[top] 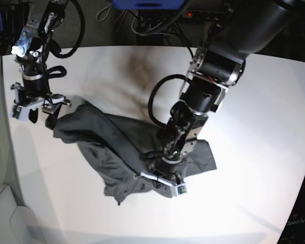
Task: Layout the t-shirt on the table in an organized manner, then fold the t-shirt properly
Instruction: 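Lift the shirt with both grippers and bring them toward each other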
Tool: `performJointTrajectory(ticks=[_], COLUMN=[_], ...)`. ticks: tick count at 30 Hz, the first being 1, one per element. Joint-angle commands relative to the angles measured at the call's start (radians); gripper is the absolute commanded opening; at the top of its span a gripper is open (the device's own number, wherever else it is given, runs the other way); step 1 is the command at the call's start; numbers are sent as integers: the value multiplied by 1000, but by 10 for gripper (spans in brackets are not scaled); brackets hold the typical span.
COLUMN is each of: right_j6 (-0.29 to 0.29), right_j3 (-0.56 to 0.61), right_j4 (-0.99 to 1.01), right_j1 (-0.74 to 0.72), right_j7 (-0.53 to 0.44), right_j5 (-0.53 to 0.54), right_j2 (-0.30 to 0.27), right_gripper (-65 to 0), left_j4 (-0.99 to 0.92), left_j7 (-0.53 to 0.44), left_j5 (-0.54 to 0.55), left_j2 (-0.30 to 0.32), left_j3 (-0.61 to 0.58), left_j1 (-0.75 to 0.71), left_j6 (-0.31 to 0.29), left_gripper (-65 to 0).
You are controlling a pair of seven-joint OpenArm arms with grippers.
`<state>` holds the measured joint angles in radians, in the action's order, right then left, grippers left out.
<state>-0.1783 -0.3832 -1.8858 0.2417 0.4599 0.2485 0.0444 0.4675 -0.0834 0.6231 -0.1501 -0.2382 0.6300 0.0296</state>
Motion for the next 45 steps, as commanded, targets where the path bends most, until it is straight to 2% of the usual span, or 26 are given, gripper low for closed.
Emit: performJointTrajectory(ticks=[1, 4, 11, 16, 19, 22, 26, 28, 31, 33, 37, 40, 45], right_j6=[-5, -5, -7, -7, -7, -7, -7, -7, -7, -7, -7, -7, -7], right_j3=[0, 0, 36, 180, 275, 290, 292, 307, 326, 326, 361, 410, 514], right_j4=[-21, -34, -94, -88, -82, -62, -2, 21, 38, 39, 88, 150, 229], right_j1=[-8, 9, 11, 9, -38, -121, -233, -269, -288, -292, -328, -354, -431], right_j7=[-28, -28, -28, -28, 7, 119, 214, 237, 236, 234, 234, 234, 234], right_j5=[10, 10, 8, 7, 7, 7, 7, 7, 7, 7, 7, 7, 7], right_j2=[-5, -8, -24, -117, -174, -174, -174, -176, -177, -174, -179, -219, -228], right_gripper=[-291, -291, -290, -288, -288, -287, -281, -250, -218, -214, -214, -214, -214], left_j4=[-9, -23, -22, 30, 122, 262, 363, 386, 377, 374, 376, 382, 388], left_j7=[-40, -66, -65, -62, 23, 122, 139, 136, 133, 133, 133, 139, 145], left_j5=[-1, 13, 191, 229, 231, 231, 231, 231, 231, 231, 231, 231, 231], left_j2=[-7, -7, -7, -7, 11, 68, 131, 151, 145, 132, 103, 108, 163], left_j3=[0, -48, -180, -235, -226, -224, -224, -224, -224, -224, -224, -172, -42], left_j1=[38, 38, 37, 31, -2, -20, -39, -57, -60, -60, -60, -62, -74], left_j6=[-6, -6, -6, -3, 0, 2, 2, 2, 2, 2, 2, 2, 2], left_gripper=[-641, -645, -645, -645, -642, -579, -423, -338, -222, -169, -131, -131, -131])
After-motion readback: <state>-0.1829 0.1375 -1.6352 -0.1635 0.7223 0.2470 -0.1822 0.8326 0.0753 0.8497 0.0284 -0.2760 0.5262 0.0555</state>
